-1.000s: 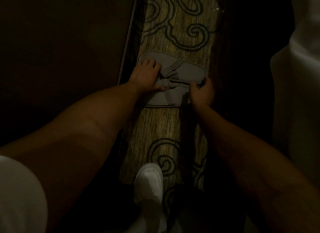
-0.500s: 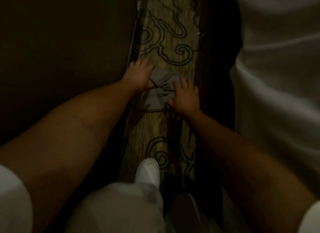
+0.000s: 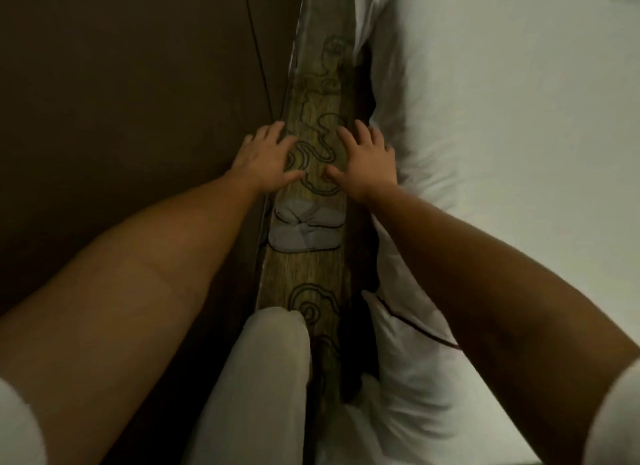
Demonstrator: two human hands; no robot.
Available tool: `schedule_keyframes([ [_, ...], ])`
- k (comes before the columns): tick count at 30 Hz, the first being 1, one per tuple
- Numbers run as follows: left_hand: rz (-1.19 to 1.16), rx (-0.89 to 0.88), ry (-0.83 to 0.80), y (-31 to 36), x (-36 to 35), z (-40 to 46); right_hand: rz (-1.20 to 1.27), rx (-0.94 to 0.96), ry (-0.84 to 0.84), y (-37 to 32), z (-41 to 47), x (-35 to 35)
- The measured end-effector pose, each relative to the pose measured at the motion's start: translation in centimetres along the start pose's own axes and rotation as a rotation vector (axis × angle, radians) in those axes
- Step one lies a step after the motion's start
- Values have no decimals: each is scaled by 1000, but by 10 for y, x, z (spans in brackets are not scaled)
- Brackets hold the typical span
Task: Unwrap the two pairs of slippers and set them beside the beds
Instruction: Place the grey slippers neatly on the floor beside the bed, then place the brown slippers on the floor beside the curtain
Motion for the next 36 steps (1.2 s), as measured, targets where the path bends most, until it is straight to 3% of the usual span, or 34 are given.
schedule_keyframes([
  [8, 15, -34, 129, 68, 253, -99, -15, -5, 138, -26, -86, 274],
  [13, 30, -36, 264, 133, 414, -183, -5, -30, 299, -29, -194, 445],
  [22, 88, -100, 533, 247, 638, -309, -92, -77, 504, -8, -378, 677],
  [26, 53, -162, 587, 292, 689, -331, -91, -143, 586, 15, -422, 733],
  [36, 72, -440, 562, 434, 702, -293, -55, -420, 672, 119, -512, 770],
])
Point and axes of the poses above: each hand's wrist, its own z-axis towards the middle knuckle, its own x-axis out of the back of the hand, y = z × x, the point moved 10 cm from there along z, towards the middle knuckle, and after that the axes turned 7 degrees about -y, right-handed, at the moved point
